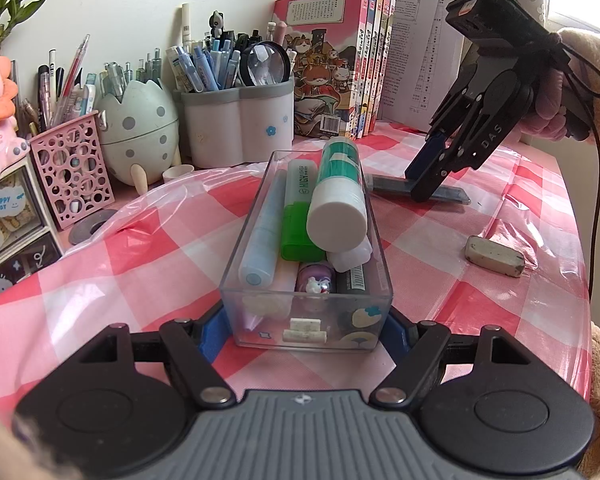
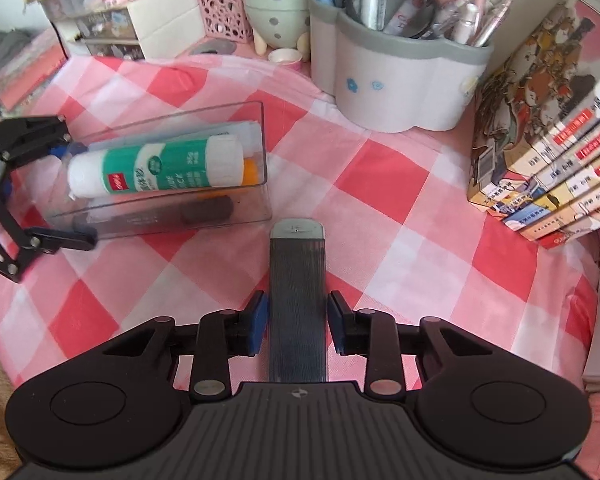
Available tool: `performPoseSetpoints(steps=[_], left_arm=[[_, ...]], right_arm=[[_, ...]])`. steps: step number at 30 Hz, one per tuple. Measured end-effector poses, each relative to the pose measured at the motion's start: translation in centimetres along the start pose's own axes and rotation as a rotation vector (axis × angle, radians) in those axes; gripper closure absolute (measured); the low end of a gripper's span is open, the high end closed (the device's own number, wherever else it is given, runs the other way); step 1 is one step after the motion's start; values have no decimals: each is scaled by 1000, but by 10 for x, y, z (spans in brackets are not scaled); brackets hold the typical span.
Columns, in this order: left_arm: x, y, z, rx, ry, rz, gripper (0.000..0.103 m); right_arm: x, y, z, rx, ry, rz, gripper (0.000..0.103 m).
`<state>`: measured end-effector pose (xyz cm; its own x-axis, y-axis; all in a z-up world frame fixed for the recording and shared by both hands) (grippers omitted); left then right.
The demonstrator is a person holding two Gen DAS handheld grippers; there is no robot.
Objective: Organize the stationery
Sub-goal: 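Carry the dark grey case over the clear box and drop it inside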
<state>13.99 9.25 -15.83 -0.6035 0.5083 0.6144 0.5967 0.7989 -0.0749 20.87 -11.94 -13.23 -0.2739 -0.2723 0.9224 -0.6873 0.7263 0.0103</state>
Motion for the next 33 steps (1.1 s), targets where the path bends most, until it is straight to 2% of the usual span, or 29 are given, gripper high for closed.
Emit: performPoseSetpoints(steps=[5,9,13,17,22,25,29,33], left_arm=[[0,0,0,-1,0,0,52],[0,0,0,-1,0,-1,52],[0,0,0,-1,0,0,52],[0,0,0,0,0,-1,52],[0,0,0,-1,0,-1,52],[0,-1,0,0,0,0,52],[0,-1,0,0,0,0,52],[0,-1,0,0,0,0,52]], right_arm=[[20,-4,-3,5,-39,33,71],[36,0,-17,66,-68,47,71],[53,13,-39,202,-93,37,71],[63,40,-69,431,-89,-13,71],[53,86,-99,788,17,-110,71],[41,107,-113,936,104,-195,71],[22,123,-119,1068,221,-257,71],[8,130,-120,1160,299,-242,70]])
Point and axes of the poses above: each gripper's, at about its wrist camera, not at the fingertips, and x roughly against the way its jaws point, y to its left, z to its underside, the point moved 5 cm from there along -x, roughly the way its jaws point, and after that the axes turned 4 degrees about x, right-handed, at the moved point
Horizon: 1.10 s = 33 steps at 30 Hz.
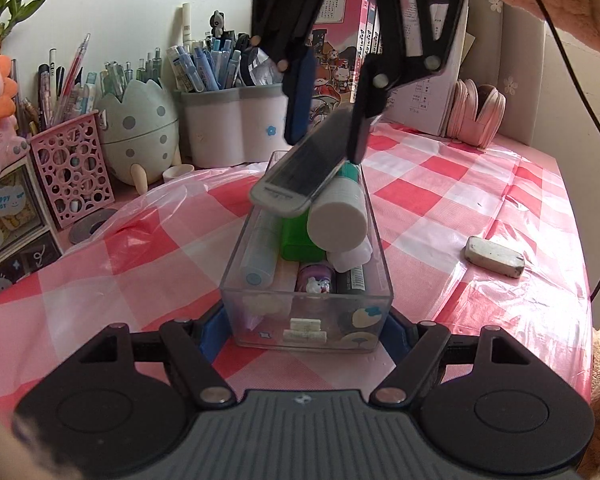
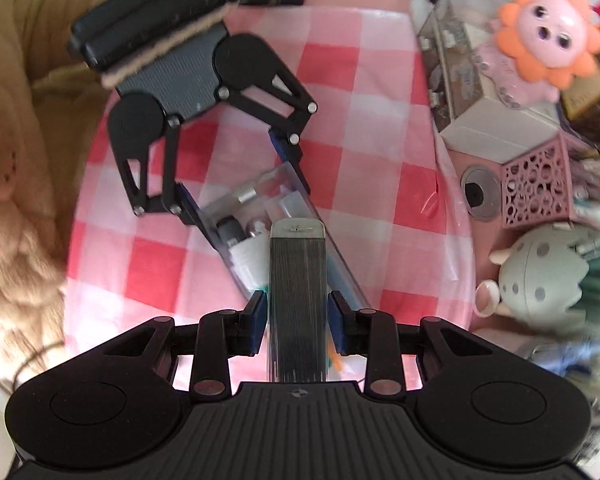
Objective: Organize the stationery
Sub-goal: 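Carry the dark grey case over the clear box and drop it inside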
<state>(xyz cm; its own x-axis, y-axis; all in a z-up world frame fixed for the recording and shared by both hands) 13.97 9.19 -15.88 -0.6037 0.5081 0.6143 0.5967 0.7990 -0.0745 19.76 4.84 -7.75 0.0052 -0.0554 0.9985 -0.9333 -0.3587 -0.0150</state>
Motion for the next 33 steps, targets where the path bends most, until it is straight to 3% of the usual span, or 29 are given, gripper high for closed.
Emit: performPoseSetpoints(steps=[7,17,24,27,33], left_arm=[[0,-1,0,5,0,5,53],[0,0,0,5,-1,6,53],[1,-1,0,3,-1,4,52],[1,-1,0,3,-1,4,52],[1,-1,0,4,-1,5,53]], right_arm=[[-5,-3,-5,47,65,-1,66],[-4,-4,5,-21,87,62,64],[-6,-32,8,-157,21,199,62],[-19,-42,2,-191,-9,190,66],[-52,-59,-11,-149,30,151,66]])
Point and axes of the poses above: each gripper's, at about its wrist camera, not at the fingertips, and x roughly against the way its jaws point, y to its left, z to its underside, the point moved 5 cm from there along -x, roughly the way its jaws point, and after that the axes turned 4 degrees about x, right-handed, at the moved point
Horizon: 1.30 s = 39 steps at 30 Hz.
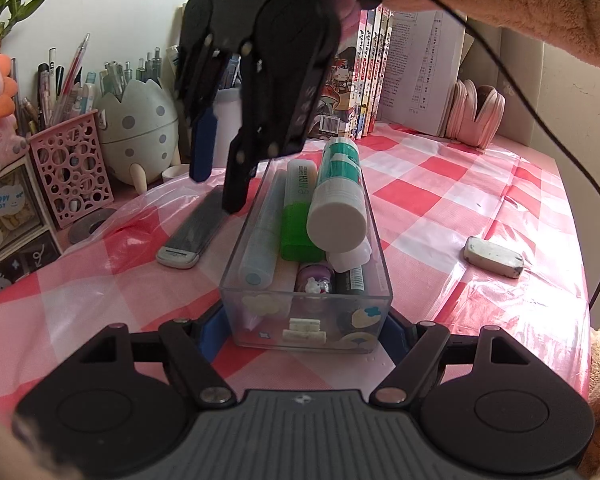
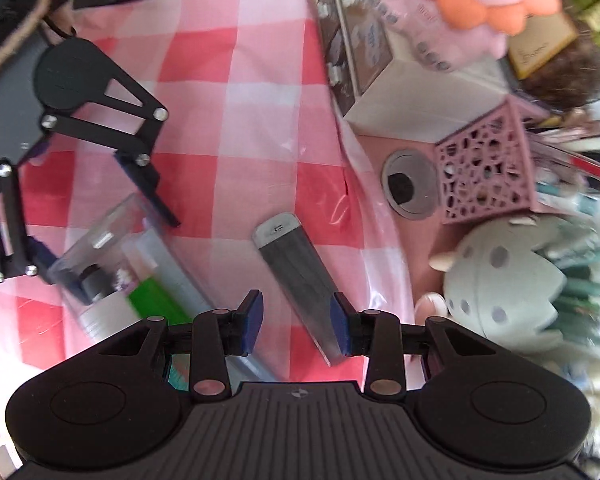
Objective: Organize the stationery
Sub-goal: 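Carry the dark grey case over the clear box and drop it inside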
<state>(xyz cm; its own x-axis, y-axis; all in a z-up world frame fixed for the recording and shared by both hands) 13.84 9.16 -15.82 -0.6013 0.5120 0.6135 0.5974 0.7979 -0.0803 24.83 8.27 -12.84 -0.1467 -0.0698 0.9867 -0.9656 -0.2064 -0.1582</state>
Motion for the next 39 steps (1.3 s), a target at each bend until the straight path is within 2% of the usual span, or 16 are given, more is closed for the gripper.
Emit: performPoseSetpoints(steps=[11,13,14,16,19,20,21,23,26,28,30,31,33,35,38,39], left_arm=[[0,0,0,0,0,0,53],[-1,1,-1,2,0,2,53],[-1,0,-1,2,0,2,53],[-1,0,-1,2,0,2,53],[-1,0,-1,2,0,2,53],[-1,0,-1,2,0,2,53],[-1,0,-1,2,0,2,53],[-1,0,-1,2,0,1,53],[-1,0,-1,2,0,2,53],[-1,0,-1,2,0,1,53],[-1,0,-1,1,0,1,53],[-1,0,-1,1,0,1,53],[-1,0,0,1,0,1,53],[-1,0,0,1,0,1,53],[-1,1,-1,2,0,1,53],[-1,1,-1,2,0,2,53]], right_arm=[[-31,-9,-14,74,37,-62,56],[-32,-13,-15,71,44,-88,58],[-33,-15,-16,64,46,-115,63],[-35,-20,-16,69,46,-141,63],[-39,-24,-20,92,50,-139,65],[-38,-23,-20,103,51,-131,68],[-36,-24,-21,110,43,-124,85],[-27,-25,-22,79,8,-110,103],[-23,-29,-14,62,46,-73,103],[-26,-26,-10,66,68,-73,98],[-28,-25,-9,52,50,-72,78],[-29,-24,-9,43,41,-78,75],[-33,-22,-9,38,34,-90,62],[-41,-20,-9,41,51,-88,61],[-48,-28,-14,-11,39,-100,53],[-50,-32,-12,-43,36,-136,59]])
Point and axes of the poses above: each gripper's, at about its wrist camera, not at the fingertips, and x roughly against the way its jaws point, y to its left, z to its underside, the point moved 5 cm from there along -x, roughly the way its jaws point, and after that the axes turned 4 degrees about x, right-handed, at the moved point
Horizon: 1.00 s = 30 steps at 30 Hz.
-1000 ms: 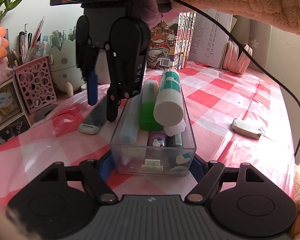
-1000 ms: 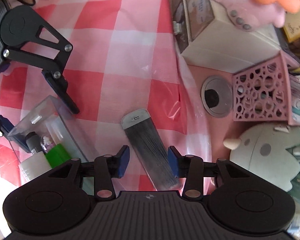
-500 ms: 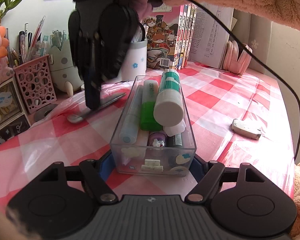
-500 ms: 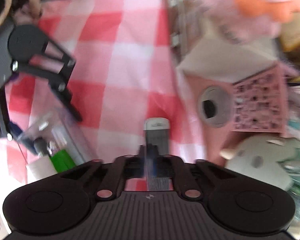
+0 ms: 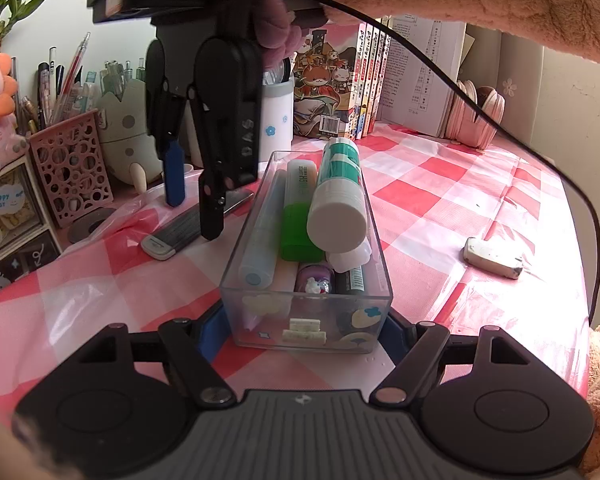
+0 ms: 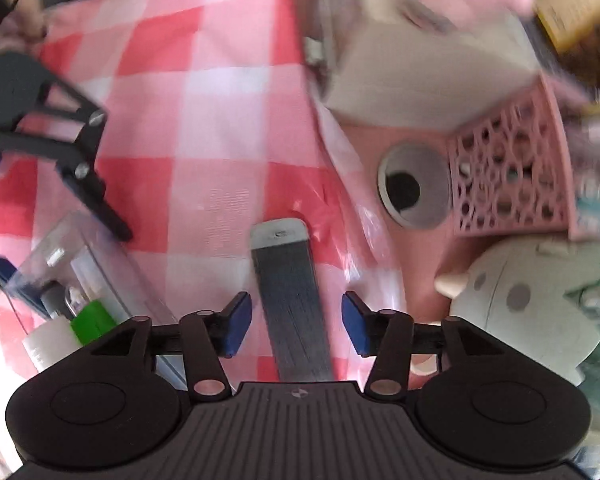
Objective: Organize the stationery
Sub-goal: 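Carry the dark grey case over the clear box and drop it inside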
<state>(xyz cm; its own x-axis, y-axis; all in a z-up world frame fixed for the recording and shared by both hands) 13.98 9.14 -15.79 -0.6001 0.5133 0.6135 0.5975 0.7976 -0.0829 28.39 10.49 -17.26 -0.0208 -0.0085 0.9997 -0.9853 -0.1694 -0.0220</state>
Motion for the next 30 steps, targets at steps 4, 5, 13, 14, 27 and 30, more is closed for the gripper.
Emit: performPoseSetpoints(steps=[4,5,13,14,27,30], left_arm=[[0,1,-1,0,0,0,53],[0,1,-1,0,0,1,53],[0,2,-1,0,0,0,53],[0,2,-1,0,0,0,53],[0,2,-1,0,0,0,53],[0,2,-1,0,0,0,53]], right_arm=[[-1,-5,8,-62,-63,-74,69],[-1,-7,10,-80,-74,-81,69],[25,-5,20,-69,-113,-20,70],[30,-5,19,-58,-114,-9,70],[86,61,31,150,-28,-33,69],[85,72,34,176,25,-54,69]])
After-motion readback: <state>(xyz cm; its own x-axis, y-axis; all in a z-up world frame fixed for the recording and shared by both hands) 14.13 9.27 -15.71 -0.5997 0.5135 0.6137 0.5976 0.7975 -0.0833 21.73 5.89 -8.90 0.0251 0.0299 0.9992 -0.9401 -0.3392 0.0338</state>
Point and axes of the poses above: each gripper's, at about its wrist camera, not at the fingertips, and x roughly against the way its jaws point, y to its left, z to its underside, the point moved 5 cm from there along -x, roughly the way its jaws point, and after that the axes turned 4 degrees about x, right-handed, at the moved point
